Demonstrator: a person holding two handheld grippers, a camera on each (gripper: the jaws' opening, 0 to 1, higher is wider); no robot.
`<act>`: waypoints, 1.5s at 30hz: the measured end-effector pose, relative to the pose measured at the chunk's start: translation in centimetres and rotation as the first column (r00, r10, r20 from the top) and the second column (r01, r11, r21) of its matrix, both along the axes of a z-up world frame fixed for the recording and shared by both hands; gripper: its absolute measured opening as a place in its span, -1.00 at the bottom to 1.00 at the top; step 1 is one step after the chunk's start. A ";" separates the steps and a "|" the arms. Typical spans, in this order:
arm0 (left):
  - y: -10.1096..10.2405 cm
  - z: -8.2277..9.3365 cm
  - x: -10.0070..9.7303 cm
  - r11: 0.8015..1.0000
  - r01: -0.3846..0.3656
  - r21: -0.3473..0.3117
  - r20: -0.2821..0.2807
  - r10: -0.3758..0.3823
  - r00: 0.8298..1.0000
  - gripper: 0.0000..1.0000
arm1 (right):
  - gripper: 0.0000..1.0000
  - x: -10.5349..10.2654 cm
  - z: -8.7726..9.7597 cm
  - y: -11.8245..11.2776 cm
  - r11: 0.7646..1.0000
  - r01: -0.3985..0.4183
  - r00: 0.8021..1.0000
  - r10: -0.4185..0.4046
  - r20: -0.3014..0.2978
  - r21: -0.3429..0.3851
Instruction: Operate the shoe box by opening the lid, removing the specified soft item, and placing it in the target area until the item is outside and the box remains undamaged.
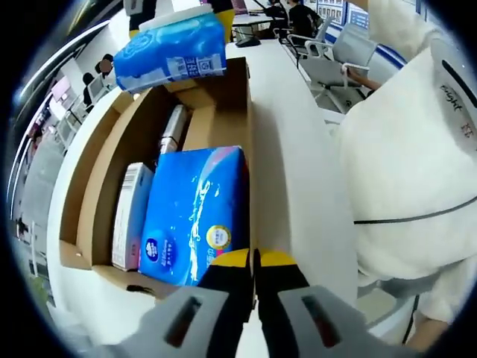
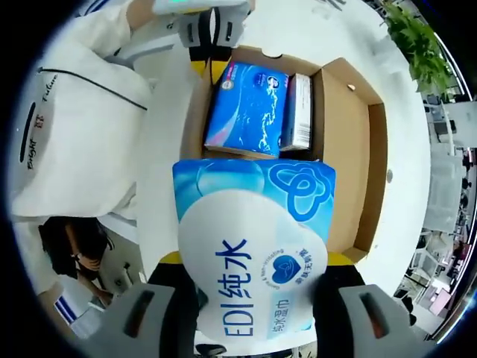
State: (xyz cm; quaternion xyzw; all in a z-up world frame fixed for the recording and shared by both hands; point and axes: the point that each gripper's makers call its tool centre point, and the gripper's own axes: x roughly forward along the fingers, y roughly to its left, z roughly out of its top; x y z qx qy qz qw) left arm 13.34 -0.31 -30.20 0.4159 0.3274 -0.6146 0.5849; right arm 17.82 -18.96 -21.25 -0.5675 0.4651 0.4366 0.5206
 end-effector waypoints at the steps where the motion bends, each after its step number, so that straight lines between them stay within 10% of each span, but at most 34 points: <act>1: 0.0 0.0 0.0 1.000 0.002 0.000 0.000 -0.002 1.000 -0.98 | 0.21 0.0 0.1 -0.1 1.000 0.002 1.000 -0.002 0.007 0.003; 15: -0.1 0.0 -0.2 1.000 0.007 -0.014 0.013 -0.007 1.000 -0.98 | 0.20 -0.5 0.0 -3.4 0.997 -0.073 0.997 0.074 0.028 -0.025; 30: -0.1 0.0 -0.2 1.000 0.017 0.001 0.035 -0.017 0.999 -0.97 | 0.15 0.2 -0.3 -7.1 1.000 0.003 0.999 -0.003 0.049 0.007; 32: -0.1 0.0 -0.3 1.000 0.016 -0.002 0.035 -0.016 0.999 -0.97 | 0.15 -0.6 -0.6 -7.5 0.992 0.127 0.992 -0.127 0.007 0.026; 45: -0.1 -0.2 -0.5 1.000 0.024 0.002 0.050 -0.024 0.998 -0.95 | 0.15 0.1 -1.7 -10.7 0.993 0.115 0.993 -0.115 0.001 0.010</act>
